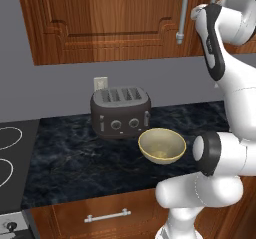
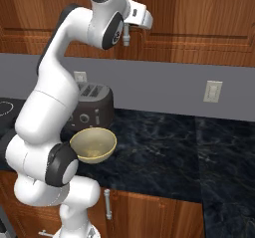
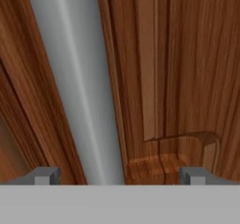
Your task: Open the cabinet and setup a tea strainer by placing it in the bowl upright.
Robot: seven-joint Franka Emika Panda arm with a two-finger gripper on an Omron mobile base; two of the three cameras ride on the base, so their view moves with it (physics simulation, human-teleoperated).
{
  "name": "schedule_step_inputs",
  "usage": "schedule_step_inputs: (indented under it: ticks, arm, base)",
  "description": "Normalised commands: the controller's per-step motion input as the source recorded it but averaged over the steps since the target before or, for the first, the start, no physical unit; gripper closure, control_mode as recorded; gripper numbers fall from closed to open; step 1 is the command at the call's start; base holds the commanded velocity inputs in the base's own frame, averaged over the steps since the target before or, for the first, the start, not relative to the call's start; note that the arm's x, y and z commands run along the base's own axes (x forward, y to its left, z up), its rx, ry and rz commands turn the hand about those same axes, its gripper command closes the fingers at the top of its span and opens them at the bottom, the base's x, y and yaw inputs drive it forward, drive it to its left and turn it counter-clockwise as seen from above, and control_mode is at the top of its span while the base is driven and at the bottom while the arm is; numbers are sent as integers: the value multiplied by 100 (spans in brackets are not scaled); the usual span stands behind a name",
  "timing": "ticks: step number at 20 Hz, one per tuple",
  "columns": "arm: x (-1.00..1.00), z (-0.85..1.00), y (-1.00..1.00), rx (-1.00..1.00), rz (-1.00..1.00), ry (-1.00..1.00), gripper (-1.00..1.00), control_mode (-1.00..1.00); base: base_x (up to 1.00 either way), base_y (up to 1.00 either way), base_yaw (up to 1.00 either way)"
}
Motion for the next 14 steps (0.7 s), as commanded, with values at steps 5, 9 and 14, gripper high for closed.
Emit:
schedule_step_inputs:
  ticks: [5, 9, 14]
  arm:
    - [13, 0, 0, 0, 1, 0, -100, -100]
    - [19, 0, 0, 0, 0, -4, 100, -100]
    - [19, 0, 0, 0, 0, -3, 100, -100]
  base:
    - [0, 0, 0]
    - [0, 0, 0]
    - [0, 0, 0]
